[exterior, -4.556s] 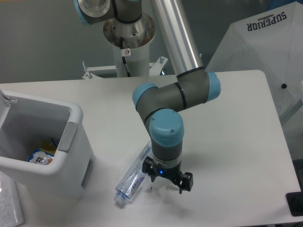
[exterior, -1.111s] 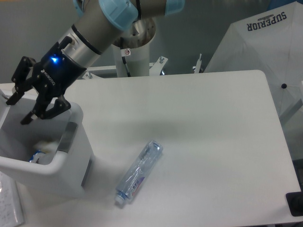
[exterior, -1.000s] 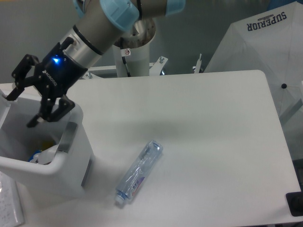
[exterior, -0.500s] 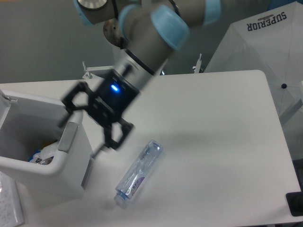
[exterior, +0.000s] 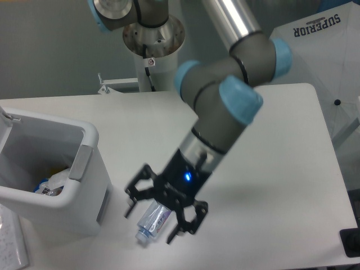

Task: Place the trash in the trash can
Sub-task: 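Move the open gripper back down over the clear water bottle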

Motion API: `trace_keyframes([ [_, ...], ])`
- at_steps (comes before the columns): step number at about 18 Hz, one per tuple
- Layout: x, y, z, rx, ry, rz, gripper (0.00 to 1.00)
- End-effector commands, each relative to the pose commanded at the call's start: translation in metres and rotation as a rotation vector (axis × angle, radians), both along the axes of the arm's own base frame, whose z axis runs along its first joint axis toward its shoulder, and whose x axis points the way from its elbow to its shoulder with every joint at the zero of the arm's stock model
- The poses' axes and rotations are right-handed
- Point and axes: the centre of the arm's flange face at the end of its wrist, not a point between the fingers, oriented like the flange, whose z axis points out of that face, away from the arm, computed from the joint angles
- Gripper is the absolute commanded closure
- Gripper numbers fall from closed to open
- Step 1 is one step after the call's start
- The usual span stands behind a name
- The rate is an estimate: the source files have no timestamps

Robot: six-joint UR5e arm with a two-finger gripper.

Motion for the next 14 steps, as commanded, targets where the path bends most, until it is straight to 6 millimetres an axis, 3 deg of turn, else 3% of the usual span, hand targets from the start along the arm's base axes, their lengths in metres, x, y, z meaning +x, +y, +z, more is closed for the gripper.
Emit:
trace_keyframes([
  [3, 0.008, 0.016, -0.035, -0.149, 0.02, -0.006, 0.0],
  [7, 0.035, 0.043, -0.077, -0.336, 0.032, -0.049, 0.0],
  [14, 0.078, 0.064, -0.11, -0.484, 0.061, -0.115, 0.0],
])
